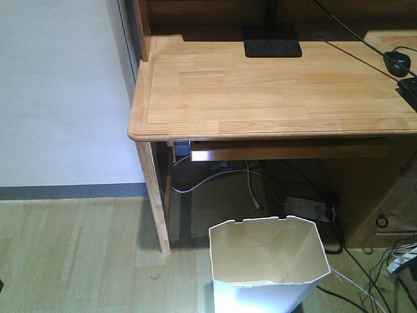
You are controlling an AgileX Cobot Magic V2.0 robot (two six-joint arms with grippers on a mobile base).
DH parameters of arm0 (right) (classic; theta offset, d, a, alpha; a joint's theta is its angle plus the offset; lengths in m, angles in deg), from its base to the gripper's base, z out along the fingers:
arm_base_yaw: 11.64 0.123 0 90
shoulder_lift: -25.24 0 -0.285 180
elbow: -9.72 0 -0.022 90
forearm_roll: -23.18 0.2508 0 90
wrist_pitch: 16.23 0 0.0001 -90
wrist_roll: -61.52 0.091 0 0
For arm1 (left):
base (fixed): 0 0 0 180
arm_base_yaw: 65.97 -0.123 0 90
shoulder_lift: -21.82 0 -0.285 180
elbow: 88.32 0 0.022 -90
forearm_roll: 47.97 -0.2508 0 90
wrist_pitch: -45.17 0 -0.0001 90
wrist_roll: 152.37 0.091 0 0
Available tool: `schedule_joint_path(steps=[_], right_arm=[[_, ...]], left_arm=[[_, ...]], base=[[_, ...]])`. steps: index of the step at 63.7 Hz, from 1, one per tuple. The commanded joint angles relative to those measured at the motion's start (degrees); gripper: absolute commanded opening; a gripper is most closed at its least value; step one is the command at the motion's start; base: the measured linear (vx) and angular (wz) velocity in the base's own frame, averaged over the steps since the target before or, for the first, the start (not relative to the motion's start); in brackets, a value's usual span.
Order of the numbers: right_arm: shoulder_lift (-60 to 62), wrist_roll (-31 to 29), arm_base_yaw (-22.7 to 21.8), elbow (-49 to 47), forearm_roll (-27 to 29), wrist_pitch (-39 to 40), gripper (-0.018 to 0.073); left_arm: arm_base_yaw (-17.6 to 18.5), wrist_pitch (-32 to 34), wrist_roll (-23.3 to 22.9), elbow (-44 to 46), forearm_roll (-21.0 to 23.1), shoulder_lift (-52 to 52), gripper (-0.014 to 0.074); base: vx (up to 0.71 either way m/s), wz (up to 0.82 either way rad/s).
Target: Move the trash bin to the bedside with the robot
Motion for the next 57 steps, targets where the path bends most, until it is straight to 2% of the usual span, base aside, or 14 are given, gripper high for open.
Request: schedule_joint_path(steps=[1,9,29,57], right_arm=[[-0.19,-1.08,-0.29,-3.38,-0.34,6.19,-0.0009],[-4.85,-3.02,-0.29,-8.69,-0.34,3.01,-0.0009],[-21.92,-2.28,-0.29,-22.57,0.0,-2.18,-0.0009],[-28.22,-2.28,-0.29,-22.97,0.0,-0.72,-0.0006]], left_arm=[[0.32,3.97,-0.25,-1.07,0.18,-0.82,-0.0006],[0.32,3.97,-0.25,-1.07,0.18,-0.82,-0.0006],[0.32,3.97,-0.25,-1.07,0.18,-0.82,-0.0006],[0.32,3.97,-0.25,-1.07,0.18,-0.82,-0.0006]], base=[[0.0,0.0],[0.0,0.0],[0.0,0.0],[0.0,0.0]])
